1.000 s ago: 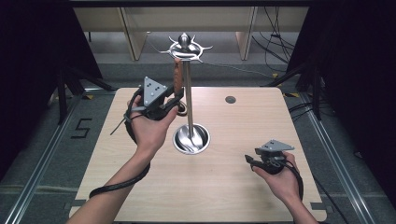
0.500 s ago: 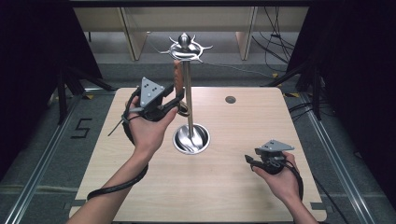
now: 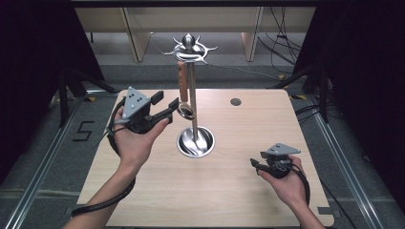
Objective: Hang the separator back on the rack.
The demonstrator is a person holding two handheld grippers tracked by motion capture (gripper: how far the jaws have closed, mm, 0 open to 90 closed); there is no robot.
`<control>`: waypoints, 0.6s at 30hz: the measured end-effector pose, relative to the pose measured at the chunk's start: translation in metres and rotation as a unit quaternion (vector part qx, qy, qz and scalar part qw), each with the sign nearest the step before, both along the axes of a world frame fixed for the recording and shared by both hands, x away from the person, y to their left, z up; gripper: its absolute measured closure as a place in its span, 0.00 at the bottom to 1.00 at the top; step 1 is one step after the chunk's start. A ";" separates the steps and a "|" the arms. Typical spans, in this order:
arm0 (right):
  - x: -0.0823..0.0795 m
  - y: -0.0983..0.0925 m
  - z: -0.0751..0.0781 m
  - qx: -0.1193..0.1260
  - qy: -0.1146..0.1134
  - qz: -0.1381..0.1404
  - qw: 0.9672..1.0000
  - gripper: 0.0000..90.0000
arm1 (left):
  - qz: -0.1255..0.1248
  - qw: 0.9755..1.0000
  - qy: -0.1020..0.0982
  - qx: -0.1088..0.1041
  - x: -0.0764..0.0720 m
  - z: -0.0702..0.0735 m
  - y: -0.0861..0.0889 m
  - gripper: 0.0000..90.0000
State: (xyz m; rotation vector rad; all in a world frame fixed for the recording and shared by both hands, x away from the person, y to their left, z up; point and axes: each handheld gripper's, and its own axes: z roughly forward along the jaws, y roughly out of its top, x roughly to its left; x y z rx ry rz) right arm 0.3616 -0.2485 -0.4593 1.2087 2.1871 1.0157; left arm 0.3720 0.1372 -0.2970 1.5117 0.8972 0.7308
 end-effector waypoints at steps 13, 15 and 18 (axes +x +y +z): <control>0.000 -0.002 0.001 -0.007 0.005 0.003 1.000 0.56 | 0.017 1.000 0.018 0.011 -0.017 -0.017 0.038 0.48; 0.000 -0.002 0.001 -0.009 0.004 0.004 1.000 0.56 | 0.022 0.999 0.020 0.015 -0.018 -0.021 0.044 0.48; -0.001 0.000 0.002 0.002 0.016 -0.005 1.000 0.56 | 0.028 0.999 0.025 0.023 -0.021 -0.030 0.052 0.48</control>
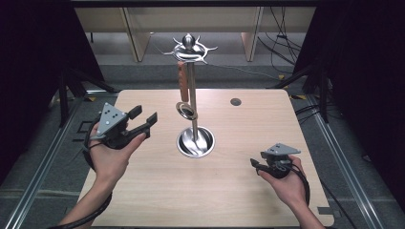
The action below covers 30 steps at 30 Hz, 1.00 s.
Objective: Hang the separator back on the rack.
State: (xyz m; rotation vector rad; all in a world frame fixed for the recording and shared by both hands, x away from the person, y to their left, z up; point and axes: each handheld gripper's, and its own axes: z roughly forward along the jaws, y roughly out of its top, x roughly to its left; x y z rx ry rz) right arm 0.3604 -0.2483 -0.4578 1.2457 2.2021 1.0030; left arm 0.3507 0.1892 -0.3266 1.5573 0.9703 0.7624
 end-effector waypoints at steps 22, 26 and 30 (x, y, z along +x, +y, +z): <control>0.000 0.002 -0.003 0.004 0.003 0.000 1.000 0.56 | 0.031 0.996 0.071 0.041 -0.012 -0.089 0.058 0.48; 0.002 0.002 -0.005 0.004 -0.001 0.005 1.000 0.56 | 0.052 0.993 0.097 0.036 -0.011 -0.109 0.075 0.48; 0.004 0.000 -0.004 -0.013 -0.009 0.014 1.000 0.56 | 0.076 0.989 0.120 0.032 -0.011 -0.123 0.089 0.48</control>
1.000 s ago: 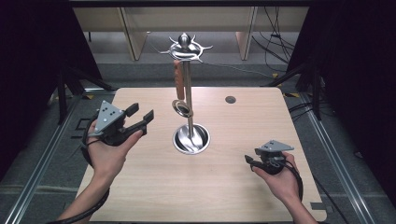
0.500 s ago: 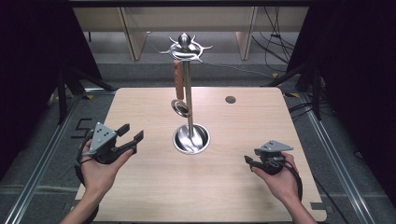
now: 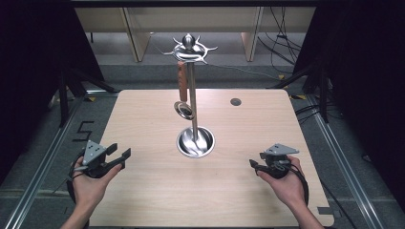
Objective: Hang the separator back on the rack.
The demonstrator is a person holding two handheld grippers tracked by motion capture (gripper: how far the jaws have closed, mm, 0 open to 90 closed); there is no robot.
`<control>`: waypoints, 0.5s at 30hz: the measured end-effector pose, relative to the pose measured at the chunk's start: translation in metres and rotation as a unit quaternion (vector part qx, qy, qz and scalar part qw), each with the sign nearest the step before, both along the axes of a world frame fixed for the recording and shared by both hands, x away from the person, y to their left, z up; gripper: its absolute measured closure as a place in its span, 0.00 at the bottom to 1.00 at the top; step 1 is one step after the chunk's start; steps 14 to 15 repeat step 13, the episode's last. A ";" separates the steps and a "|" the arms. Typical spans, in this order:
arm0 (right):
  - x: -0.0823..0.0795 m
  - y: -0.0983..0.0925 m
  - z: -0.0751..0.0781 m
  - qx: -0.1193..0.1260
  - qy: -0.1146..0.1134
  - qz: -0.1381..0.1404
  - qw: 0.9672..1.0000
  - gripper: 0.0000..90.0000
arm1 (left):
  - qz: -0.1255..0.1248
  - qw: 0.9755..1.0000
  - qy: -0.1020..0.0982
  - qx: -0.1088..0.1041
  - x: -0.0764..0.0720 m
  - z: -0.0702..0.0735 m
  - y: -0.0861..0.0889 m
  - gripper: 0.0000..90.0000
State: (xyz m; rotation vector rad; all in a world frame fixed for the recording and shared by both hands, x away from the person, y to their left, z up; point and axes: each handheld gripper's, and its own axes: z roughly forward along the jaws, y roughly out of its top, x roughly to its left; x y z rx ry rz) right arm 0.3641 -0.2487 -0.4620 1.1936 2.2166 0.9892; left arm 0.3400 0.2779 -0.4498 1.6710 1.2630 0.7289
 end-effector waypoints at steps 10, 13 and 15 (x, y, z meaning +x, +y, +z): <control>-0.003 0.007 -0.001 0.016 0.020 -0.005 1.000 0.55 | 0.010 0.999 0.038 -0.020 0.004 -0.011 0.011 0.47; -0.001 0.004 0.000 0.005 0.019 0.003 1.000 0.55 | 0.008 0.999 0.039 -0.021 0.003 -0.011 0.012 0.47; -0.001 0.004 0.000 0.005 0.019 0.003 1.000 0.55 | 0.008 0.999 0.039 -0.021 0.003 -0.011 0.012 0.47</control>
